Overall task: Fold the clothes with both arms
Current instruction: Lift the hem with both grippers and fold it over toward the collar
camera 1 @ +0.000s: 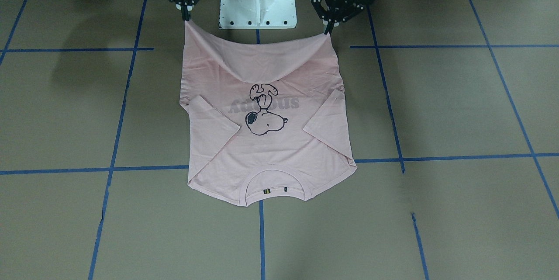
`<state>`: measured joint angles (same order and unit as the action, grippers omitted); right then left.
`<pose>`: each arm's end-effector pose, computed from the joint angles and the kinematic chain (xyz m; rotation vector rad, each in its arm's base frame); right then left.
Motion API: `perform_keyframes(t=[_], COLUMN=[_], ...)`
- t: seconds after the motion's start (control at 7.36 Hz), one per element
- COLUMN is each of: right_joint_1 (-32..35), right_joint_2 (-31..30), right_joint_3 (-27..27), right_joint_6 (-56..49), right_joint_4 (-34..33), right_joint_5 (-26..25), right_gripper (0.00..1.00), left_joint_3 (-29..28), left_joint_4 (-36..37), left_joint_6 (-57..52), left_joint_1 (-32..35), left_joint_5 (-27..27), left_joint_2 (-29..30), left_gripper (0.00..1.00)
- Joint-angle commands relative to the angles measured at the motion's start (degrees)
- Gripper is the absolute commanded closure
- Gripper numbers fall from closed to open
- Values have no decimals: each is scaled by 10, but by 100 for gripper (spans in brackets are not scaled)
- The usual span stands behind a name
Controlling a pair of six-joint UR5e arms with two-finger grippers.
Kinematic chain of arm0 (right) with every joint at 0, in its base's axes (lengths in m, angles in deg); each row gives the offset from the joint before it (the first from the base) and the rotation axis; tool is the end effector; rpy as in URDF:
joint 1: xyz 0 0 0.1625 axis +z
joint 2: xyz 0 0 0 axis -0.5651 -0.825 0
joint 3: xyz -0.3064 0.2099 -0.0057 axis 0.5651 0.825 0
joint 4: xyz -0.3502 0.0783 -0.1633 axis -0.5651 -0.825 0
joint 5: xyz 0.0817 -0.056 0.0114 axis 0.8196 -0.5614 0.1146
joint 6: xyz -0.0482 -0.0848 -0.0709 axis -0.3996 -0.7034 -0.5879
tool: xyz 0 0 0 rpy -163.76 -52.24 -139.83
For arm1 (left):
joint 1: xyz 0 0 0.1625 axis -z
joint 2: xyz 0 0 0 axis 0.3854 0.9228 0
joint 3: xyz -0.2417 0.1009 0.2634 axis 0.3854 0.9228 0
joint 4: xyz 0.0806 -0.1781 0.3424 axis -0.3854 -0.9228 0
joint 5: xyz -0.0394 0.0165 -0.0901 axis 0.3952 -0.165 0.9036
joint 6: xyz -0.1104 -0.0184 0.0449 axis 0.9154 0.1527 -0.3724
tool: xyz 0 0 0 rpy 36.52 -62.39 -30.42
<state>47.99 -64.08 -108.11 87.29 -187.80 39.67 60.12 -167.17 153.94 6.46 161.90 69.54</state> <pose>-0.3955 -0.2628 0.1632 0.3128 -0.7177 0.3391 0.3679 -0.3301 0.1650 0.2229 0.8992 -0.0251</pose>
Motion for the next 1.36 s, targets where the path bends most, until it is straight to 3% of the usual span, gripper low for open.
perform_keyframes(t=[0.0, 0.54, 0.82, 1.09, 1.22], right_joint_1=[63, 146, 177, 209, 222], right_joint_2=[3, 12, 39, 88, 94], right_joint_3=[128, 189, 304, 492, 551], right_joint_6=[-22, -87, -94, -121, -124], right_joint_4=[120, 173, 242, 385, 441], right_joint_5=[5, 38, 40, 53, 58], right_gripper=[100, 100, 100, 100, 13], left_joint_3=[-90, -177, -275, -446, -485], left_joint_4=[-66, -123, -207, -353, -399], left_joint_6=[-16, -88, -96, -131, -153], left_joint_1=[36, 102, 123, 148, 150], left_joint_5=[-1, 0, -1, -20, -28], left_joint_2=[11, 29, 41, 71, 71], left_gripper=[100, 100, 100, 100, 25])
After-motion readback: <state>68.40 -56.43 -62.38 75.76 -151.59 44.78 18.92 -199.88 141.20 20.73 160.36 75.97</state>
